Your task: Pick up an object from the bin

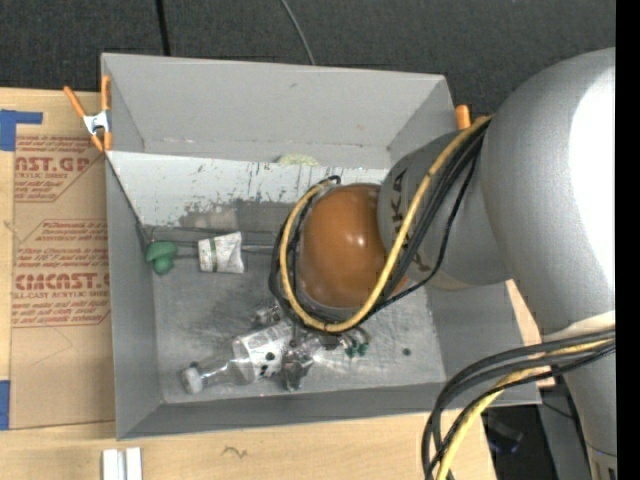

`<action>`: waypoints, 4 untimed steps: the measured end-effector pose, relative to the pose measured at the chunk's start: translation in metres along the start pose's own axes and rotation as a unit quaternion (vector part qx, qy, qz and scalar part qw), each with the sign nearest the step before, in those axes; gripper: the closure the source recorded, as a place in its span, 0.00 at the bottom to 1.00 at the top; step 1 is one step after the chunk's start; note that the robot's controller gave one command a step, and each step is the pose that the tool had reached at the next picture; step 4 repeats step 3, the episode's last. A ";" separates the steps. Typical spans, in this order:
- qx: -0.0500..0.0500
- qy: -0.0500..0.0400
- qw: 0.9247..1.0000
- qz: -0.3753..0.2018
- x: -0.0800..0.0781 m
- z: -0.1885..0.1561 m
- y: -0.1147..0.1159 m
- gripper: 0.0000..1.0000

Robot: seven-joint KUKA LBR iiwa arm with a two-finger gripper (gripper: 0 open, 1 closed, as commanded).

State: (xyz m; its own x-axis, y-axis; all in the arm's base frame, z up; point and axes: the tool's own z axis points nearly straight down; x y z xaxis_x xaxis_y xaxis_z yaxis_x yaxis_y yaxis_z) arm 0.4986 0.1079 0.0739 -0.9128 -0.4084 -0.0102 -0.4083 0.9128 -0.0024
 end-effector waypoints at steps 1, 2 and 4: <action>0.000 0.000 1.000 0.000 0.000 0.000 0.000 1.00; 0.001 0.003 1.000 0.007 -0.004 0.000 0.004 1.00; -0.001 0.003 1.000 0.015 -0.036 -0.144 -0.005 1.00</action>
Offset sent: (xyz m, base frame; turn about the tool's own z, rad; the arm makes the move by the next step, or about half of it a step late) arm 0.0014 0.0145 -0.0039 0.0211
